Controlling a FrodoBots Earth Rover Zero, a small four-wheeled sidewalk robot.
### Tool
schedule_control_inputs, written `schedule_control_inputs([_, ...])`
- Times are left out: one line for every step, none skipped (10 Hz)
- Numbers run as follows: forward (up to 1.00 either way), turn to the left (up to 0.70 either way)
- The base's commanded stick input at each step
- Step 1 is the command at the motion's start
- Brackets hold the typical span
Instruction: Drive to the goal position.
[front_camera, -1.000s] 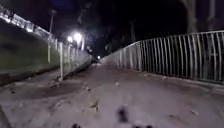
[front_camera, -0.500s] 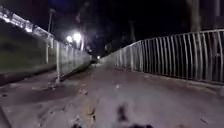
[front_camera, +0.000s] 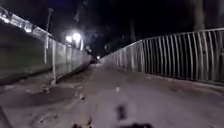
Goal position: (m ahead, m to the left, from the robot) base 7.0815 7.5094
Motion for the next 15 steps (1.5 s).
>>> schedule_control_inputs([0.45, 0.00])
schedule_control_inputs([0.45, 0.10])
schedule_control_inputs([0.45, 0.27])
schedule_control_inputs([0.45, 0.27])
schedule_control_inputs([0.45, 0.27])
schedule_control_inputs([0.45, 0.27])
schedule_control_inputs([0.45, 0.27])
schedule_control_inputs([0.45, 0.27])
schedule_control_inputs([0.45, 0.27])
schedule_control_inputs([0.45, 0.27])
schedule_control_inputs([0.45, 0.27])
schedule_control_inputs([0.45, 0.27])
schedule_control_inputs([0.45, 0.27])
schedule_control_inputs([0.45, 0.27])
schedule_control_inputs([0.45, 0.27])
